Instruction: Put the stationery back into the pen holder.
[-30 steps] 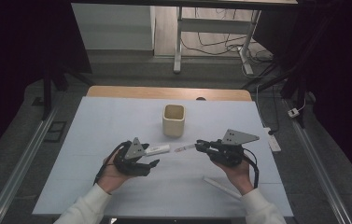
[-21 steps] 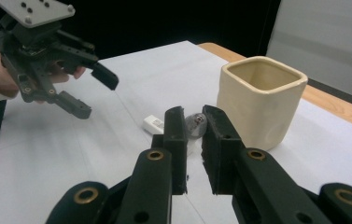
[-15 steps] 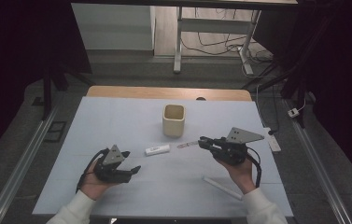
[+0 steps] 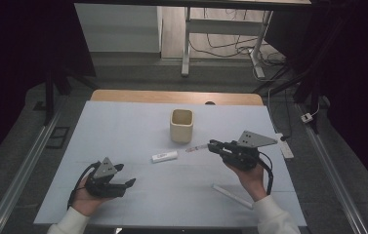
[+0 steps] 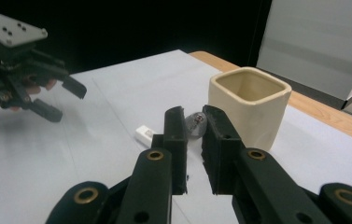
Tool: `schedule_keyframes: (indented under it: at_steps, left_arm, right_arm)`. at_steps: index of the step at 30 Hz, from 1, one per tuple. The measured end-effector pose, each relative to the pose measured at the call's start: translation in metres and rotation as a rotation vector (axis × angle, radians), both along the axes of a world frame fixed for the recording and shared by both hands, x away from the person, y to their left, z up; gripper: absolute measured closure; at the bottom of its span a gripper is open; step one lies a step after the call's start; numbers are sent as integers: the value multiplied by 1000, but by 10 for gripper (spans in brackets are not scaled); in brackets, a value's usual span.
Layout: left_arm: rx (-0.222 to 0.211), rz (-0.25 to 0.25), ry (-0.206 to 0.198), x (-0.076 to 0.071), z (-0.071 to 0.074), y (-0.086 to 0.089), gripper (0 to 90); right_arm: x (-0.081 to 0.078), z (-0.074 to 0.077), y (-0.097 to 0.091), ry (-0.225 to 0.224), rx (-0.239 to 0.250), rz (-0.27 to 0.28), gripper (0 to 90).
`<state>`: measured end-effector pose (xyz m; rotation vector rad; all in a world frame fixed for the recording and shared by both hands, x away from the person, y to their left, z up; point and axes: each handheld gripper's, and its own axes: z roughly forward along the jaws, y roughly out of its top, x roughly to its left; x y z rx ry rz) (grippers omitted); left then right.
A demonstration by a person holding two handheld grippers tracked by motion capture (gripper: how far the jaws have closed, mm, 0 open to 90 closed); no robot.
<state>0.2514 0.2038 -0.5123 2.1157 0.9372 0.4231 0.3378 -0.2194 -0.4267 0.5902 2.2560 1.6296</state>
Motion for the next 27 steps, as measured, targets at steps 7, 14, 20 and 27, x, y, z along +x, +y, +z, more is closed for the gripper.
schedule_keyframes:
  at_steps: [7, 14, 20, 27]
  left_arm:
    - [-2, 8, 1, 0, -3, 4, 297]
    - [-4, 7, 5, 1, -5, 6, 297]
    - [0, 7, 11, 3, -6, 5, 297]
    - [1, 8, 17, 3, -7, 5, 296]
  right_arm:
    - [10, 19, 7, -12, 35, -25, 791]
    - [21, 34, 17, -35, 42, -42, 791]
    - [34, 43, 22, -33, 39, -68, 790]
    - [48, 54, 27, -28, 44, -97, 790]
